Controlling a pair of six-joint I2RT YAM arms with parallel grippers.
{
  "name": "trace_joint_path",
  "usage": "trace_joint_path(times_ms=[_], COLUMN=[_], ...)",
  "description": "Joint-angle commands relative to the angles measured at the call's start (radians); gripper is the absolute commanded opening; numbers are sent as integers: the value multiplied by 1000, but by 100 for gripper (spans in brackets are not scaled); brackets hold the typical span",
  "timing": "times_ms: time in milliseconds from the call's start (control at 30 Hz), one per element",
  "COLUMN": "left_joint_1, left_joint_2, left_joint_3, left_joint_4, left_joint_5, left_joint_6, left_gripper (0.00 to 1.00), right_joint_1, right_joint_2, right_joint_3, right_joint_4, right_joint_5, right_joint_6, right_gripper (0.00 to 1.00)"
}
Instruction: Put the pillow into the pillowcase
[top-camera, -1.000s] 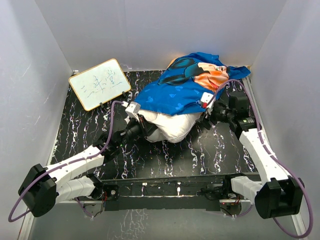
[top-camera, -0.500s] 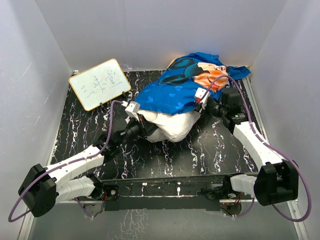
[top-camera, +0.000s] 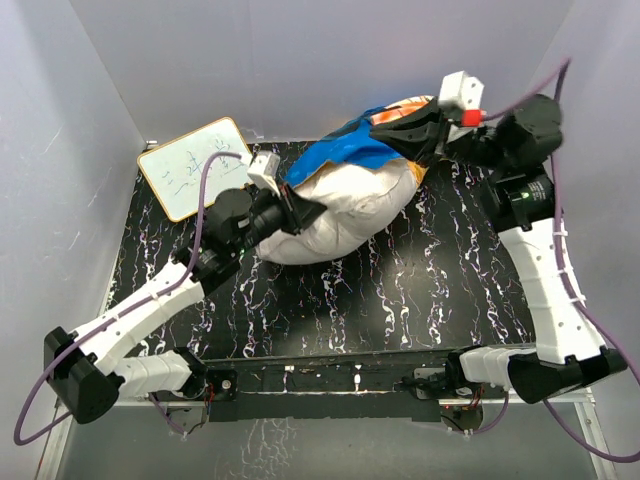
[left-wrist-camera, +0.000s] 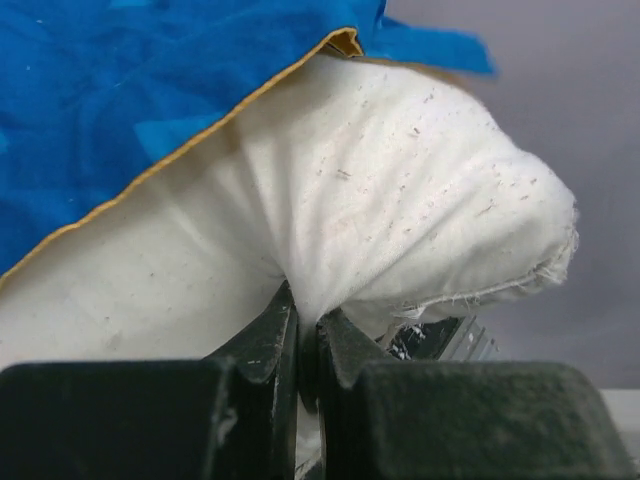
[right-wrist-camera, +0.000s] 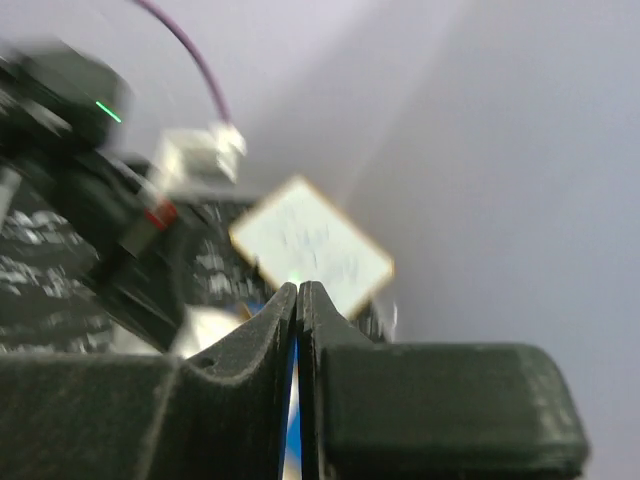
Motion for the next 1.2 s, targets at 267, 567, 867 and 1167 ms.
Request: trace_joint_path(times_ms=[267,567,867,1167], left_joint_1=[174,186,186,186], left_joint_2=[43,-1,9,14], left_joint_3=[-118,-172,-161,-146], left_joint_4=[183,163,163,159], left_joint_5=[82,140,204,234], left_joint_6=[-385,-371,-347,-332], left_gripper=[0,0,0,0], right_joint_1=[41,-78,-76,-74], right_joint_2=[119,-68,-15,108], right_joint_3=[19,-280,-429,-386], right_joint_4=[-38,-466,-402,-72], right_joint_5=[58,5,70,220], right_joint_6=[61,-562,-598,-247], right_gripper=[36,99,96,83])
